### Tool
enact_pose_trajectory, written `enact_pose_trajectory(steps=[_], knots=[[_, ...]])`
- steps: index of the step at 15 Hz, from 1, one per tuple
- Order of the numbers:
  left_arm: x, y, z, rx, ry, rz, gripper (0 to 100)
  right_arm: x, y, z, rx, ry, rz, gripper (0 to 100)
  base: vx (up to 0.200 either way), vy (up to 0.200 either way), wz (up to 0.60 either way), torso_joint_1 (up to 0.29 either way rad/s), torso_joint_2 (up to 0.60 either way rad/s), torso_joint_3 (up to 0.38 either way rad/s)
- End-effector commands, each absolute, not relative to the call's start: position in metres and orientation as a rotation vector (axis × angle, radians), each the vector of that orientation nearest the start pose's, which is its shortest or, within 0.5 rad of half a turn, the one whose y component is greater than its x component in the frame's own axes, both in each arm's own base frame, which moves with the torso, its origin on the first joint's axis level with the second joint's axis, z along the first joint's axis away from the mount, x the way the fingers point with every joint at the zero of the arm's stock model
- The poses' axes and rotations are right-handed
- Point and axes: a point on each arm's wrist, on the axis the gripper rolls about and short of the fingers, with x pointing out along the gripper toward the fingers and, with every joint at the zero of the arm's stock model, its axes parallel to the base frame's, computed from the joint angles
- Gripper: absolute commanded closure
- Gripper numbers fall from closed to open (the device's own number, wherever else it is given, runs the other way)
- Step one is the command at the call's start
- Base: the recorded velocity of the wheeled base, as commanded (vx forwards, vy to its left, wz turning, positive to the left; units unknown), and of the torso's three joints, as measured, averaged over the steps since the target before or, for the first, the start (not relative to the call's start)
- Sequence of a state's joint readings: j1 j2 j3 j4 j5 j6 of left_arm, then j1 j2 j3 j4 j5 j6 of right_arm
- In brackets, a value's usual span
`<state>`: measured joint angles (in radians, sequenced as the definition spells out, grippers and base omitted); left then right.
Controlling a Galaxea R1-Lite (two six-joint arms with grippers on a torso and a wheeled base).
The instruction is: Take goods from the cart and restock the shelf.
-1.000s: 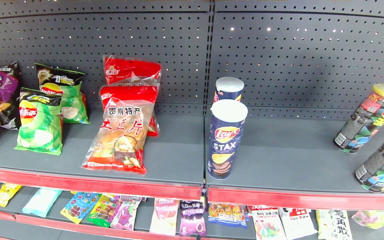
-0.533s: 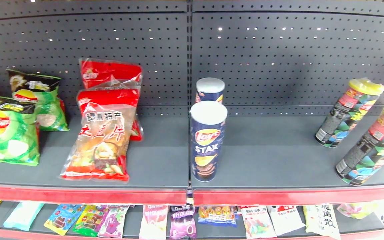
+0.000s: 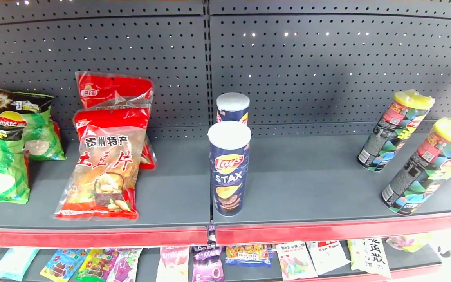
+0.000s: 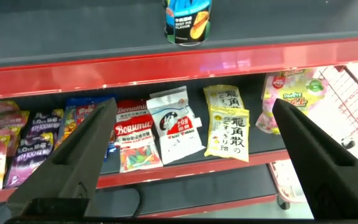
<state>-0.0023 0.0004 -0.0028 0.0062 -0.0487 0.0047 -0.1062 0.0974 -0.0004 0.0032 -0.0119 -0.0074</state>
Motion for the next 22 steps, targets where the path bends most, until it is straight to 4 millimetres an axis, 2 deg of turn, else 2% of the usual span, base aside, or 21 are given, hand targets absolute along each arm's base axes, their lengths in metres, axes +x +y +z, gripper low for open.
enact_pose_trajectory(steps=[1, 22], knots=[[-0.0231, -0.0011, 0.0757, 0.005, 0.003, -0.051, 0, -0.0152, 0.0013, 0.0771, -0.003, 0.103, -0.118, 0, 0.000, -0.200, 0.00, 0.002, 0.00, -0.002], [-0.0231, -0.0011, 0.0757, 0.005, 0.003, -0.051, 0, -0.0152, 0.0013, 0.0771, -0.003, 0.103, -0.118, 0, 0.000, -0.200, 0.00, 0.002, 0.00, 0.002]])
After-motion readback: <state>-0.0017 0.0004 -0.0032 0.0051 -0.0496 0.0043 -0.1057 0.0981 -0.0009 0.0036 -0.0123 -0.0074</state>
